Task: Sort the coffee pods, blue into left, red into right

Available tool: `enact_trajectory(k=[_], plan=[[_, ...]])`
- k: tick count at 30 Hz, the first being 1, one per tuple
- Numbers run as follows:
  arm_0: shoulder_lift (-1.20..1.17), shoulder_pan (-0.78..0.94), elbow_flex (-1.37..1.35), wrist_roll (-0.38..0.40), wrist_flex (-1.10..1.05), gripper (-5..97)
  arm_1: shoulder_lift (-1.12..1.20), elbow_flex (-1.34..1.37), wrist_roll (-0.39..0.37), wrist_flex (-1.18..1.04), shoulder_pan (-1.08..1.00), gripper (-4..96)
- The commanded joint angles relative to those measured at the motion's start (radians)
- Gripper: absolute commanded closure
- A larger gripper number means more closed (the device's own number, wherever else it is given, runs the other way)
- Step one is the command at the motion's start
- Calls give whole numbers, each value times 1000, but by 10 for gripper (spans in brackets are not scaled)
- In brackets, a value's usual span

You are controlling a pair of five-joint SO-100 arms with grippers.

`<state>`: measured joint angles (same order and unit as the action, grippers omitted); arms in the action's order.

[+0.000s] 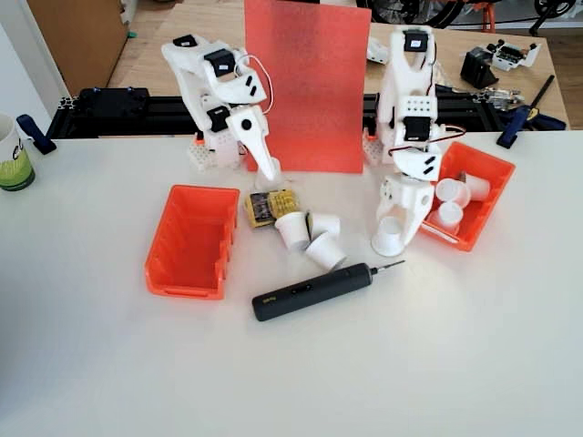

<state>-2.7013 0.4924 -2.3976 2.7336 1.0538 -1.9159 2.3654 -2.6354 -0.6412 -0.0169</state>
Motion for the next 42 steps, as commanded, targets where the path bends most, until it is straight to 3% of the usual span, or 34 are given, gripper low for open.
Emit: enact_trajectory(k=[1, 12, 24, 28, 33, 42], plan=[[-8, -3, 5, 8, 0, 751, -5, 2, 12, 21, -15, 607], [-14, -5, 6, 8, 15, 751, 81, 5, 25, 129, -40, 617], [-18, -8, 9, 11, 21, 756, 91, 5, 18, 110, -44, 732], [-18, -12, 9, 15, 21, 758, 91, 8, 21, 107, -44, 712], [-18, -12, 9, 15, 21, 761, 91, 8, 14, 107, -32, 596], [-18, -12, 9, 15, 21, 764, 91, 14, -23, 91, 5, 569]])
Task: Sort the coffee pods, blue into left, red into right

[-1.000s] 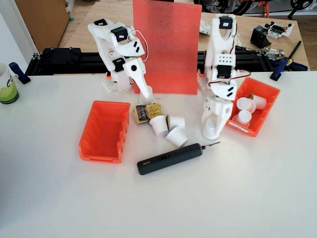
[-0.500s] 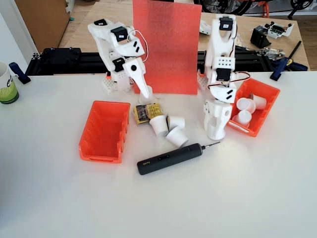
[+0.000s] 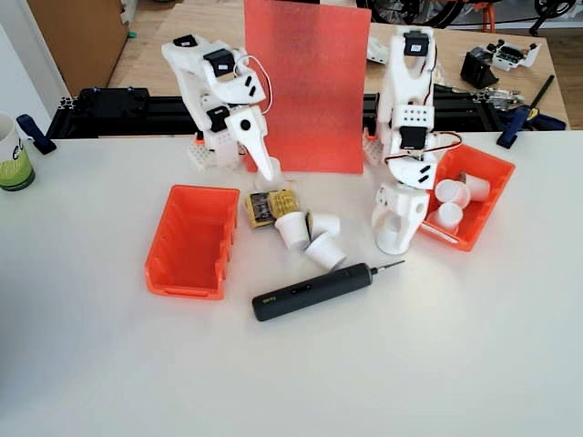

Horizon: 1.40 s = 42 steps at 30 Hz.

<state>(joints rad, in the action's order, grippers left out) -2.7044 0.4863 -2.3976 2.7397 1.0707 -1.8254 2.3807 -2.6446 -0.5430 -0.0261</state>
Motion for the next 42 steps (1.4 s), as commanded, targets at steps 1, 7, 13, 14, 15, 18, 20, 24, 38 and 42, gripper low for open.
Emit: enact_trajectory(k=[1, 7, 13, 14, 15, 18, 20, 24, 38, 42], plan=[[-15, -6, 9, 9, 5, 765, 0, -2, -15, -9, 14, 573], [-15, -6, 9, 9, 5, 765, 0, 3, -51, -14, 40, 592], [-15, -6, 11, 9, 5, 768, -2, 3, -55, -12, 43, 625], [-15, -6, 11, 9, 5, 769, -2, 3, -54, -12, 43, 631], [-15, -6, 11, 9, 5, 769, -2, 3, -52, -12, 43, 641], [-15, -6, 11, 9, 5, 770, -2, 3, -58, -14, 43, 690], [-15, -6, 11, 9, 5, 770, -2, 3, -58, -14, 41, 698], [-15, -6, 11, 11, 5, 771, -2, 3, -52, -15, 35, 708], [-15, -8, 11, 11, 5, 776, -173, -472, 532, -405, -295, 710], [-8, -11, 11, 11, 5, 776, -284, -514, 765, -117, -350, 713]])
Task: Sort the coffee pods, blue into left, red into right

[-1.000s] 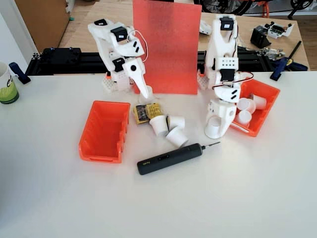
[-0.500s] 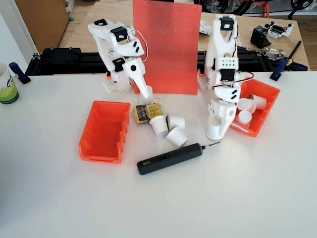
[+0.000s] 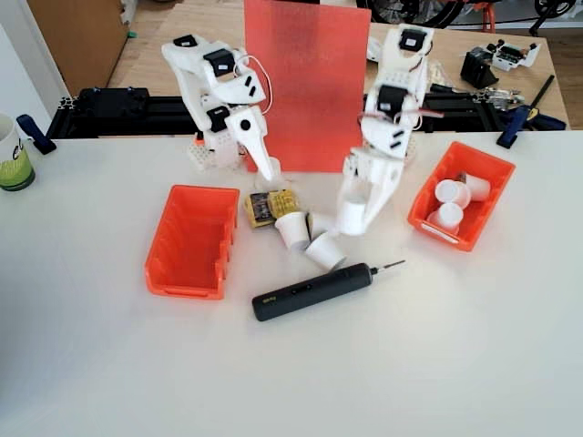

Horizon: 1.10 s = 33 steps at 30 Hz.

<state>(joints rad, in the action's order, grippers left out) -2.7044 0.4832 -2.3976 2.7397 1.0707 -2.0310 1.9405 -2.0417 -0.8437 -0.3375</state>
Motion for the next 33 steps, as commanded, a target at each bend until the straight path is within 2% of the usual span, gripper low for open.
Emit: enact_trajectory(k=[1, 3, 8, 16, 19, 22, 24, 26, 28, 33], plan=[[-8, -8, 11, 11, 5, 776, -80, -81, 230, 279, -48, 712], [-8, -8, 11, 14, 15, 777, -72, -107, 324, 394, -55, 731], [-5, 0, 32, 25, 46, 786, -80, -146, 407, 443, -26, 733], [11, 3, 35, 34, 44, 790, -91, -138, 383, 370, -29, 730], [2, 21, 49, 20, 66, 787, -101, -132, 322, 225, 20, 736], [-14, 35, 123, 15, 181, 787, -206, -52, 146, 100, 164, 760], [-14, 38, 187, 9, 259, 787, -293, 38, -41, 74, 310, 781], [-11, 38, 224, 8, 302, 790, -353, 78, -195, 25, 443, 785], [-3, 38, 229, 8, 301, 790, -416, 83, -344, -71, 561, 778], [49, 32, 221, 14, 241, 790, -647, 158, -660, -327, 792, 776]])
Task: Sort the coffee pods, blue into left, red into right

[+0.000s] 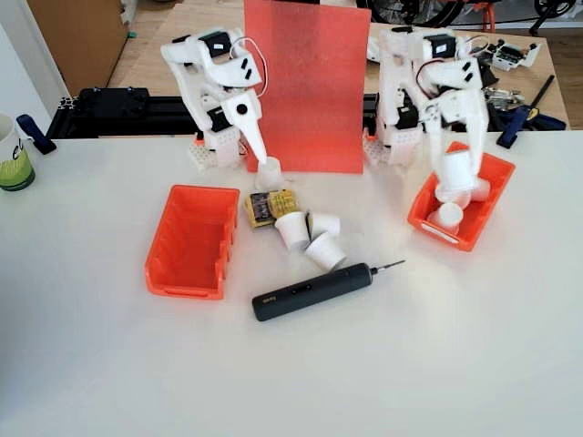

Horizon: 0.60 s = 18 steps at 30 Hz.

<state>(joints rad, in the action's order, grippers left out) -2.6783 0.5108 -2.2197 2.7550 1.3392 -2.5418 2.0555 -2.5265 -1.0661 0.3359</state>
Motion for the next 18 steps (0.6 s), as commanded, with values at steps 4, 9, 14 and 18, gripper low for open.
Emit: enact_trajectory(k=[4, 9, 14, 18], plan=[[58, 0, 49, 5, -61, 790, -357, 287, -373, -64, 304, 707], [74, -2, 49, 9, -78, 790, -446, 359, -365, -118, 313, 543], [75, 3, 49, 9, -71, 788, -440, 354, -368, -144, 308, 518], [75, -2, 49, 9, -29, 787, -434, 239, -261, -324, 75, 523]])
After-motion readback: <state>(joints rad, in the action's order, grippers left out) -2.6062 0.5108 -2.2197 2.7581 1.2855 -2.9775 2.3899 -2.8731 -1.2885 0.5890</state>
